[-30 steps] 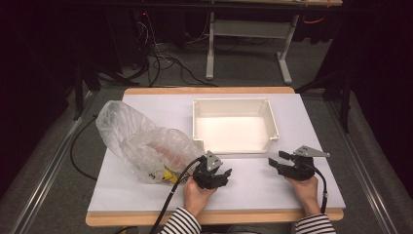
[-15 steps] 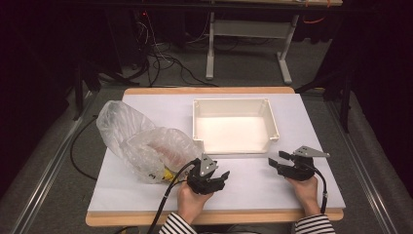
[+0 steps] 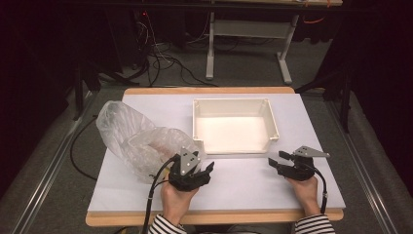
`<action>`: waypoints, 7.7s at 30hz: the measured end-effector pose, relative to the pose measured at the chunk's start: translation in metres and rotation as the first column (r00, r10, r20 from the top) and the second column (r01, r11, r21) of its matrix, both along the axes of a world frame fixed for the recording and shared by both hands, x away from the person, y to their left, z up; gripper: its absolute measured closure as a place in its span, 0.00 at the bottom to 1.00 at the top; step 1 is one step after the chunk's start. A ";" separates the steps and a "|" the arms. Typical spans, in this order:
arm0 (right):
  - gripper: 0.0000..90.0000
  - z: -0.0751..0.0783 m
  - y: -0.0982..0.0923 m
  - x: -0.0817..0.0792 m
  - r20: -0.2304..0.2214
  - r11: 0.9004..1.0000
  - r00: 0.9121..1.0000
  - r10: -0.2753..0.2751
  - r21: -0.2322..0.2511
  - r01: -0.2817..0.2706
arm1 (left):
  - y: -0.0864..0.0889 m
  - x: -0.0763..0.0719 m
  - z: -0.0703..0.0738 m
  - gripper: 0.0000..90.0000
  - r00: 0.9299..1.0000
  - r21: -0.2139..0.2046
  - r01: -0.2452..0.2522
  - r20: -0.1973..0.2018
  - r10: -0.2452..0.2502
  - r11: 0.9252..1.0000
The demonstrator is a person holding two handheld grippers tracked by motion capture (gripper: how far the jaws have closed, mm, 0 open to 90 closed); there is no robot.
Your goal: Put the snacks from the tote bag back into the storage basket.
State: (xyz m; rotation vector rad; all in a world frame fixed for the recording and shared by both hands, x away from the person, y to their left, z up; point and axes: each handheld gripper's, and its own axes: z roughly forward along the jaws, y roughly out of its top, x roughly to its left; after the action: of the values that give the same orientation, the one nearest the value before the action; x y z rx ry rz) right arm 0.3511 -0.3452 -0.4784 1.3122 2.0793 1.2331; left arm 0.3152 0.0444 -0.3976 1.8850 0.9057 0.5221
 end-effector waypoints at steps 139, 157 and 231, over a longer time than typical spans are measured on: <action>0.41 0.000 0.004 -0.001 0.007 0.999 1.000 -0.009 -0.035 0.009 | -0.019 0.004 -0.070 0.95 0.943 0.137 0.263 -0.245 -0.224 0.955; 0.41 0.000 0.004 -0.001 0.006 1.000 1.000 -0.011 -0.028 0.011 | -0.064 0.006 -0.069 0.96 0.912 0.134 0.372 -0.236 -0.335 0.919; 0.50 0.009 0.020 -0.018 0.054 0.992 0.992 0.116 -0.047 -0.113 | 0.048 0.020 -0.036 0.39 0.977 0.072 0.039 -0.210 -0.024 0.997</action>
State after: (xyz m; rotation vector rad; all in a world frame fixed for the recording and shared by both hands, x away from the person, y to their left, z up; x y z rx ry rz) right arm 0.3334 -0.3250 -0.4690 1.1391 2.1548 1.2490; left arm 0.3355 0.0922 -0.4336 2.0475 1.0022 0.3473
